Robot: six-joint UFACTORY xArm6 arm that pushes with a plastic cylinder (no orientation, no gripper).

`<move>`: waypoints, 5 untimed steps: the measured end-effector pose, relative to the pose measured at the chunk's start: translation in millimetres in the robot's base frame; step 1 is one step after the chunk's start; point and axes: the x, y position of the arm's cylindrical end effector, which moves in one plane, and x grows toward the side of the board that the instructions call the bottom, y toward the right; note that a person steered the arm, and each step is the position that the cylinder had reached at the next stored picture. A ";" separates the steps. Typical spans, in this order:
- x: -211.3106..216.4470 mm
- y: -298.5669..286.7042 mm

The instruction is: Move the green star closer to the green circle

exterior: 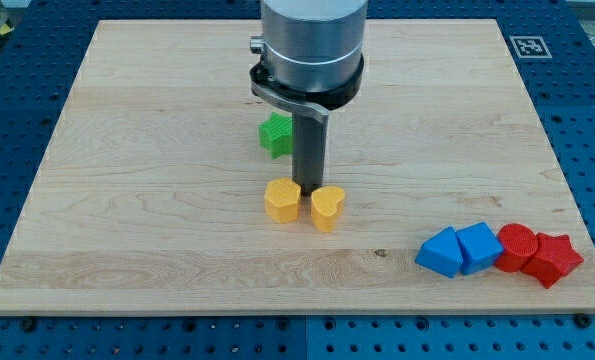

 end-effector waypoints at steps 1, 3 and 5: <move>-6.7 -25.8; -23.7 -50.9; -59.9 -31.9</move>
